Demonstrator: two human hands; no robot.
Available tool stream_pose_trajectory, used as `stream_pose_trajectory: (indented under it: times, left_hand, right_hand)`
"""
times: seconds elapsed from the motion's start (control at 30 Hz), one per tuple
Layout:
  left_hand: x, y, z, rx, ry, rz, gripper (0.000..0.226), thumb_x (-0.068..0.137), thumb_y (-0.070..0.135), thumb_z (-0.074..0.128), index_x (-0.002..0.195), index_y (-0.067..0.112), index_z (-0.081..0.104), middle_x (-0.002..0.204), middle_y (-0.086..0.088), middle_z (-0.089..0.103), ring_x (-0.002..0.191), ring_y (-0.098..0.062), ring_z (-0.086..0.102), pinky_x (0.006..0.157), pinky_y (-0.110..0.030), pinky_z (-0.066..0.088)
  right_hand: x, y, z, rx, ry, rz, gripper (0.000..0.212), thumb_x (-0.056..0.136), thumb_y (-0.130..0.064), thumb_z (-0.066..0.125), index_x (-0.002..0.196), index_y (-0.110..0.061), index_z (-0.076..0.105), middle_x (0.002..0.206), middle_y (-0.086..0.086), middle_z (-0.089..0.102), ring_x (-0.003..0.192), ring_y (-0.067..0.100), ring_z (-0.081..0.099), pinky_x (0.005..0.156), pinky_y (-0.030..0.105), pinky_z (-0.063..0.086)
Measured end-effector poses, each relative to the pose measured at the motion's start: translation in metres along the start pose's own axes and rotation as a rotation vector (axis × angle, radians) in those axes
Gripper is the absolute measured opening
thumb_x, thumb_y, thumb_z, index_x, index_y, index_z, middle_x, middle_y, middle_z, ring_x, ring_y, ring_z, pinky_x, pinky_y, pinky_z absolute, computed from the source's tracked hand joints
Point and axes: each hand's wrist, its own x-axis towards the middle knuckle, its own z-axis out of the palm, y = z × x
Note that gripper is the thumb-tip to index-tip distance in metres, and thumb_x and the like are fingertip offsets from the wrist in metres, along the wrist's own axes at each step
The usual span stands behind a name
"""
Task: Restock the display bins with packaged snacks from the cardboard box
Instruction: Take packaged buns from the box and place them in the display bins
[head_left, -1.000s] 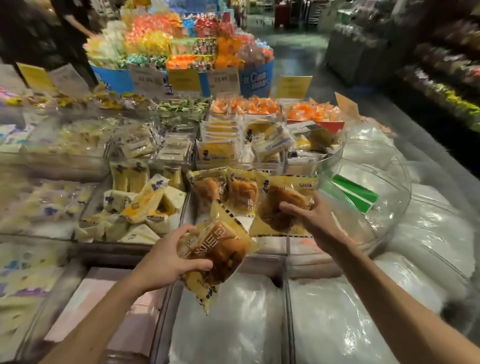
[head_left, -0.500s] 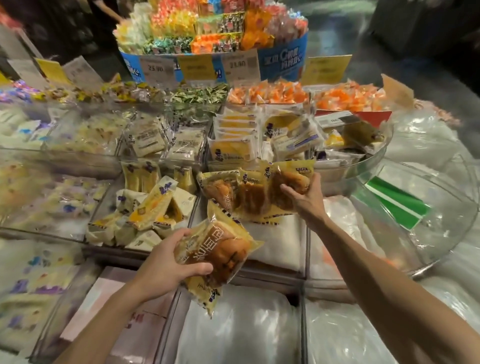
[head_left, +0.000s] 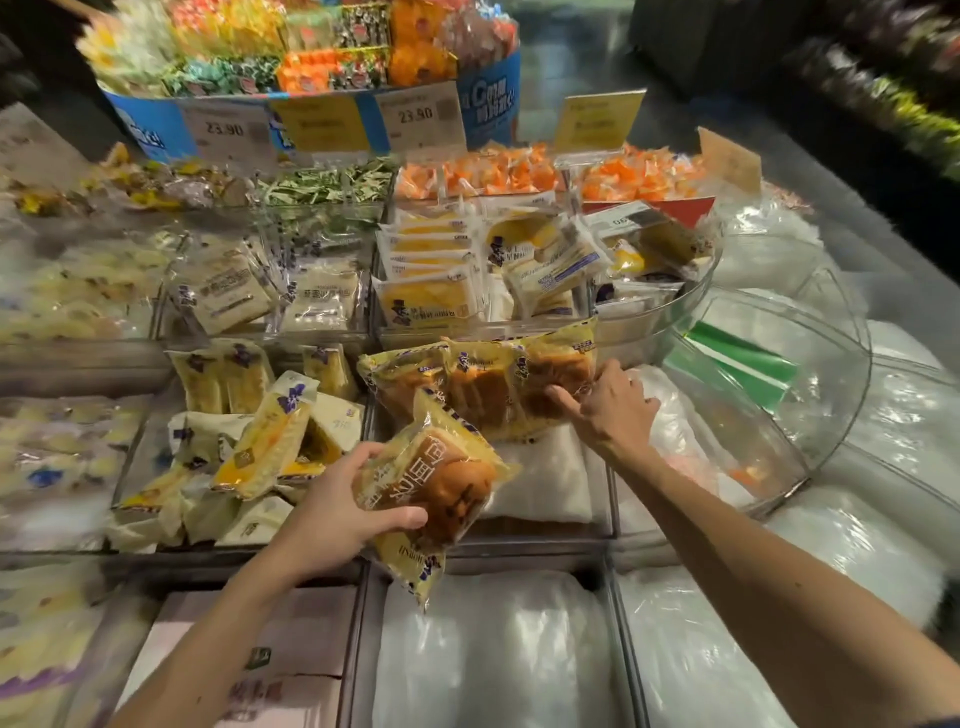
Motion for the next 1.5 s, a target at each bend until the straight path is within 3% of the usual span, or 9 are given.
stream_pose_trajectory:
  times: [0.17, 0.53, 0.73, 0.93, 1.07, 1.2, 1.27, 1.4, 1.5]
  left_hand:
    - [0.0, -0.008, -0.016, -0.026, -0.036, -0.003, 0.084, 0.038, 0.066, 0.089, 0.112, 0.039, 0.058, 0.103, 0.018, 0.071, 0.093, -0.002, 0.069, 0.084, -0.036, 0.059]
    - [0.005, 0.0, -0.059, 0.147, -0.116, 0.016, 0.07, 0.057, 0.039, 0.094, 0.115, 0.038, 0.056, 0.11, 0.01, 0.068, 0.097, -0.004, 0.066, 0.09, -0.037, 0.056]
    - [0.021, 0.058, -0.074, 0.654, -0.528, 0.119, 0.075, 0.061, 0.042, 0.092, 0.125, 0.039, 0.053, 0.126, 0.013, 0.056, 0.116, -0.011, 0.051, 0.1, -0.038, 0.044]
    - [0.022, 0.087, -0.061, 1.19, -0.294, 0.346, 0.088, 0.069, 0.061, 0.077, 0.145, 0.038, 0.038, 0.151, 0.007, 0.041, 0.139, -0.018, 0.036, 0.112, -0.045, 0.032]
    - [0.022, 0.063, -0.066, 0.753, 0.149, 0.319, 0.102, 0.074, 0.058, 0.076, 0.155, 0.034, 0.019, 0.161, -0.003, 0.023, 0.143, -0.027, 0.032, 0.115, -0.058, 0.03]
    - [0.028, 0.036, -0.054, 0.222, -0.047, 0.02, 0.095, 0.075, 0.053, 0.079, 0.151, 0.039, 0.025, 0.158, -0.003, 0.033, 0.133, -0.03, 0.048, 0.107, -0.051, 0.043]
    - [0.034, 0.029, -0.046, 0.226, -0.033, 0.074, 0.069, 0.081, 0.042, 0.078, 0.141, 0.036, 0.043, 0.143, 0.001, 0.048, 0.122, -0.02, 0.053, 0.097, -0.034, 0.043]
    - [0.043, 0.021, -0.028, 0.409, -0.039, 0.165, 0.045, 0.083, 0.032, 0.079, 0.123, 0.031, 0.056, 0.11, 0.004, 0.06, 0.098, -0.015, 0.056, 0.079, -0.03, 0.042]
    - [0.047, 0.006, -0.014, 0.532, -0.088, 0.156, 0.043, 0.085, 0.028, 0.077, 0.123, 0.025, 0.058, 0.118, -0.003, 0.064, 0.104, -0.017, 0.057, 0.082, -0.029, 0.041]
  right_hand:
    - [-0.008, -0.009, -0.009, -0.109, 0.006, 0.035, 0.077, 0.085, -0.078, 0.046, 0.119, -0.01, 0.05, 0.127, 0.017, 0.053, 0.121, 0.035, 0.045, 0.1, 0.055, 0.036]
    - [-0.035, -0.034, -0.019, 0.175, 0.174, -0.102, 0.08, 0.085, -0.07, 0.057, 0.132, -0.008, 0.043, 0.122, 0.014, 0.05, 0.109, 0.025, 0.046, 0.095, 0.044, 0.043]
    - [-0.086, -0.112, -0.048, 0.319, -0.697, -0.566, 0.086, 0.073, -0.05, 0.083, 0.141, -0.018, 0.041, 0.139, 0.001, 0.052, 0.119, 0.013, 0.053, 0.104, 0.039, 0.049]
    - [-0.098, -0.11, -0.02, 0.585, -0.867, -0.331, 0.067, 0.076, -0.029, 0.086, 0.133, -0.012, 0.056, 0.128, 0.009, 0.065, 0.115, 0.022, 0.063, 0.1, 0.045, 0.054]
    - [-0.092, -0.083, -0.001, 0.953, -0.714, -0.108, 0.068, 0.067, -0.02, 0.089, 0.125, -0.007, 0.056, 0.122, 0.019, 0.065, 0.105, 0.027, 0.068, 0.088, 0.044, 0.059]
    - [-0.09, -0.074, 0.019, 1.11, -0.702, -0.022, 0.079, 0.064, -0.012, 0.093, 0.13, -0.009, 0.049, 0.127, 0.019, 0.061, 0.11, 0.029, 0.067, 0.086, 0.043, 0.059]
    - [-0.088, -0.072, 0.029, 1.063, -0.711, -0.057, 0.082, 0.06, -0.016, 0.094, 0.13, -0.011, 0.051, 0.127, 0.015, 0.064, 0.114, 0.03, 0.066, 0.092, 0.046, 0.057]
    - [-0.088, -0.08, 0.038, 0.707, -0.636, -0.238, 0.067, 0.069, -0.019, 0.091, 0.127, -0.016, 0.058, 0.117, -0.004, 0.069, 0.103, 0.004, 0.066, 0.087, 0.011, 0.05]
    - [-0.089, -0.081, 0.049, 0.598, -0.662, -0.218, 0.049, 0.077, -0.029, 0.086, 0.121, -0.02, 0.064, 0.107, -0.008, 0.071, 0.096, 0.003, 0.066, 0.086, 0.017, 0.052]
